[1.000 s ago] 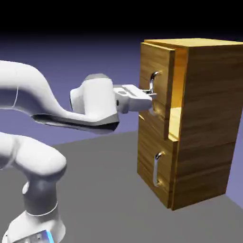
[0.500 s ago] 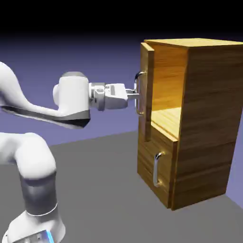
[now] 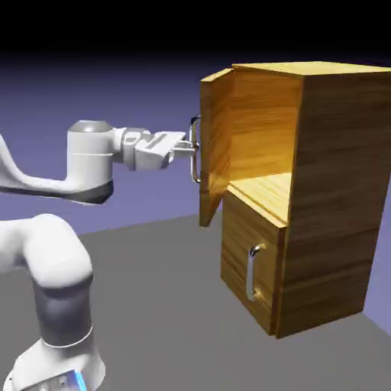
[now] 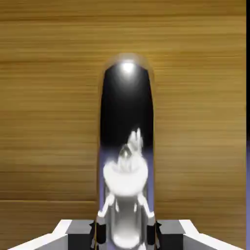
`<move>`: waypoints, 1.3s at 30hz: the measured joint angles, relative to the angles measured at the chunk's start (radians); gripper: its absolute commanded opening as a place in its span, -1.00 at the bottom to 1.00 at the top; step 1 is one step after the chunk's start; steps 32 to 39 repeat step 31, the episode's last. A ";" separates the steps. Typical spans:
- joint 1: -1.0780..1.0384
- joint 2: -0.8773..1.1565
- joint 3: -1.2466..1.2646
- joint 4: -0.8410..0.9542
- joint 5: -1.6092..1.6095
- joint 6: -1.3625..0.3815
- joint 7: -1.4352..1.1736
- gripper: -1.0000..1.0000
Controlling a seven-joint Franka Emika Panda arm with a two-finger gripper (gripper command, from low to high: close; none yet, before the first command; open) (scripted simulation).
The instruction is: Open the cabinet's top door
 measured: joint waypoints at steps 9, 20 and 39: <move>-0.070 0.142 0.326 0.198 0.322 -0.383 -0.005 -1.00; -0.424 0.303 0.702 0.580 0.555 -0.799 0.011 -1.00; -0.778 0.295 0.949 0.894 0.673 -1.054 -0.025 1.00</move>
